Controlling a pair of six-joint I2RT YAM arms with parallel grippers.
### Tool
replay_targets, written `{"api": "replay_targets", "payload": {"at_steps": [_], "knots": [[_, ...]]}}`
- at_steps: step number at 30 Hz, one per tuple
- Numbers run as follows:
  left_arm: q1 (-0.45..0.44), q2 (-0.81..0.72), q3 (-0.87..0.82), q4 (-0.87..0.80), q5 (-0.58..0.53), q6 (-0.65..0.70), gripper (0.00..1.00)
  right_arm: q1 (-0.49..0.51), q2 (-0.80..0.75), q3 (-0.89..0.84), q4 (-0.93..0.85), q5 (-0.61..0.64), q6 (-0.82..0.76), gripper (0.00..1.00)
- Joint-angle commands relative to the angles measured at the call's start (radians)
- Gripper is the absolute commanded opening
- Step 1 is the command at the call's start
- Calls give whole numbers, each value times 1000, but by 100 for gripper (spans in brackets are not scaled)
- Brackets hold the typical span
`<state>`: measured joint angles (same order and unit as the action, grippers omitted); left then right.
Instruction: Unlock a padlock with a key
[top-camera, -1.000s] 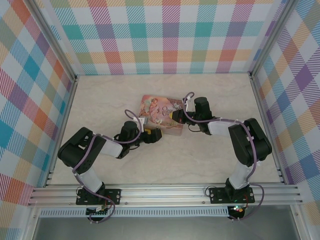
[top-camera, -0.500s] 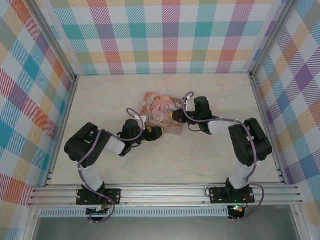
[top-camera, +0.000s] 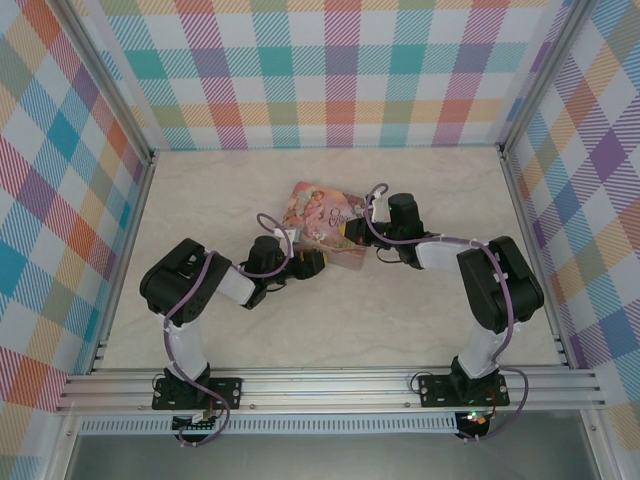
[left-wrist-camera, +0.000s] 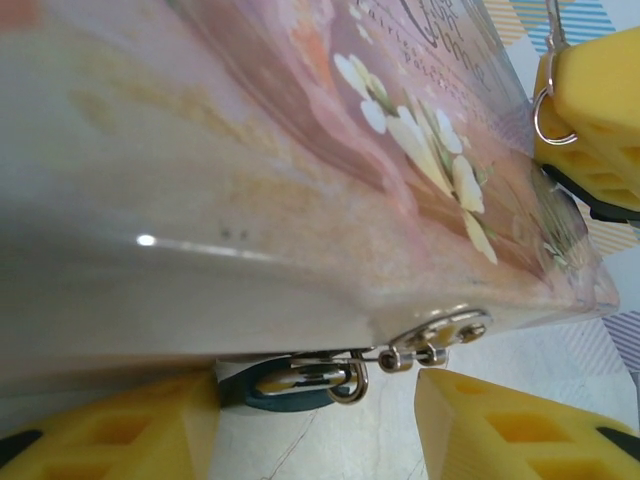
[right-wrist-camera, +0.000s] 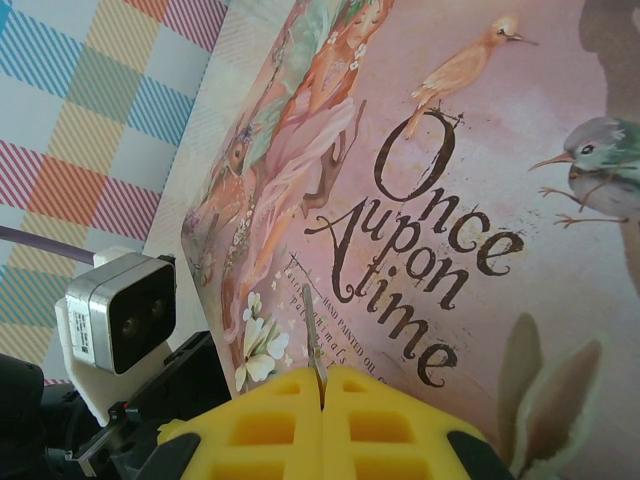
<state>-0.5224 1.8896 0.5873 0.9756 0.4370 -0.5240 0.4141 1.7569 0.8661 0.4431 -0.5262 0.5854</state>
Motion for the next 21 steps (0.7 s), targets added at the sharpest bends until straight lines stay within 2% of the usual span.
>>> {"api": "replay_targets", "payload": {"at_steps": [1, 14, 21], "knots": [[-13, 12, 30, 59, 12, -12, 51, 24, 25, -22, -134, 18, -15, 2], [-43, 23, 36, 74, -141, -49, 38, 38, 25, -20, -134, 25, -15, 2], [-48, 22, 36, 83, -197, -81, 37, 44, 28, -21, -130, 26, -14, 2]]}}
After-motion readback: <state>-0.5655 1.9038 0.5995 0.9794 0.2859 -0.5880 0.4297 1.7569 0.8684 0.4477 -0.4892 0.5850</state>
